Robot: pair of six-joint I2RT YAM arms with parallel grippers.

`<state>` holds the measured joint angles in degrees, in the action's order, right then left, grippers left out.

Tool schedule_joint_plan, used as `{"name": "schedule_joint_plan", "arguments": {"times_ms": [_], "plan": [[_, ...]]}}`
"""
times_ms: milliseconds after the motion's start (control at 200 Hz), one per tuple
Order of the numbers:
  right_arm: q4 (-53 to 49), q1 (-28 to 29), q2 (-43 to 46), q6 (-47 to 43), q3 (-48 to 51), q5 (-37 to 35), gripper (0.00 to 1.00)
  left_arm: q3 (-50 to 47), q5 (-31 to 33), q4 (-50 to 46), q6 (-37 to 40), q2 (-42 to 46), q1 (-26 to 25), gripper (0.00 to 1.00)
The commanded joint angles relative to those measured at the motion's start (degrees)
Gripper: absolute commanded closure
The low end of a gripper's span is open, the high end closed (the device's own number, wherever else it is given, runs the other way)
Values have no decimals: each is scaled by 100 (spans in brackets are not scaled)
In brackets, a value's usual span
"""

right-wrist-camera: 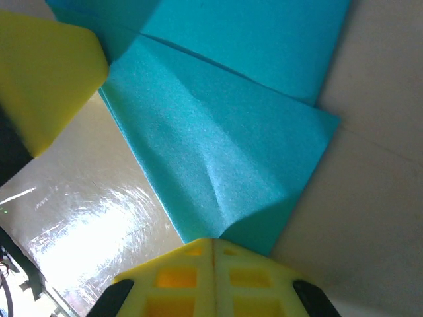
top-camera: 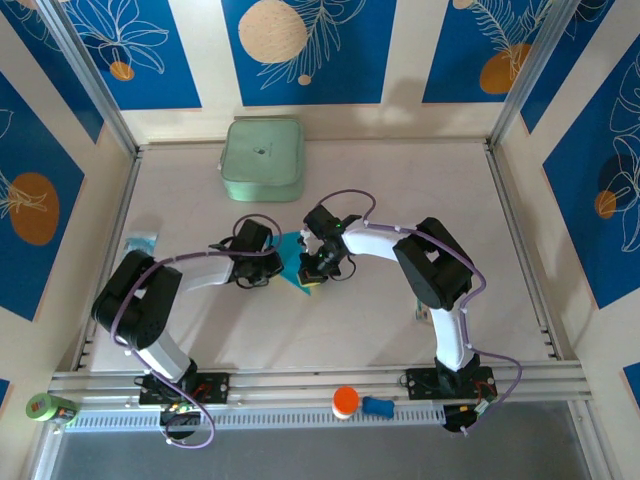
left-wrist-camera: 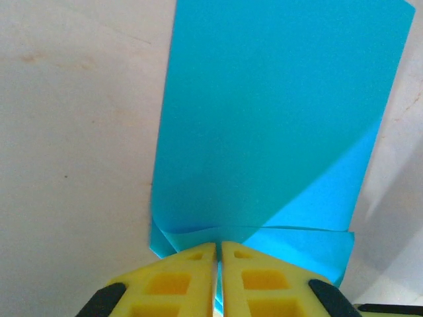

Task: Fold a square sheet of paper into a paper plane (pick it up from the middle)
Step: Third fold the triangle at the center of the table.

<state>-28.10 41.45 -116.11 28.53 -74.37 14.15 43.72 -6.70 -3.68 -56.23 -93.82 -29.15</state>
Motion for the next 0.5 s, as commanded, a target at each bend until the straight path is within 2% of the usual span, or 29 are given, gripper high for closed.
{"name": "schedule_joint_plan", "arguments": {"times_ms": [0, 140, 315, 495], "plan": [[-379, 3, -367, 102, 81, -413, 99, -166, 312, -105, -149, 83, 102, 88], [-382, -27, -373, 133, 60, -317, 99, -296, 286, 35, -196, 92, 126, 90], [111, -107, 280, 156, -27, 399, 99, -372, 37, 324, -125, 10, 155, 91], [58, -77, 277, 56, -418, 297, 99, -347, -124, 469, -38, -89, 166, 92]]}}
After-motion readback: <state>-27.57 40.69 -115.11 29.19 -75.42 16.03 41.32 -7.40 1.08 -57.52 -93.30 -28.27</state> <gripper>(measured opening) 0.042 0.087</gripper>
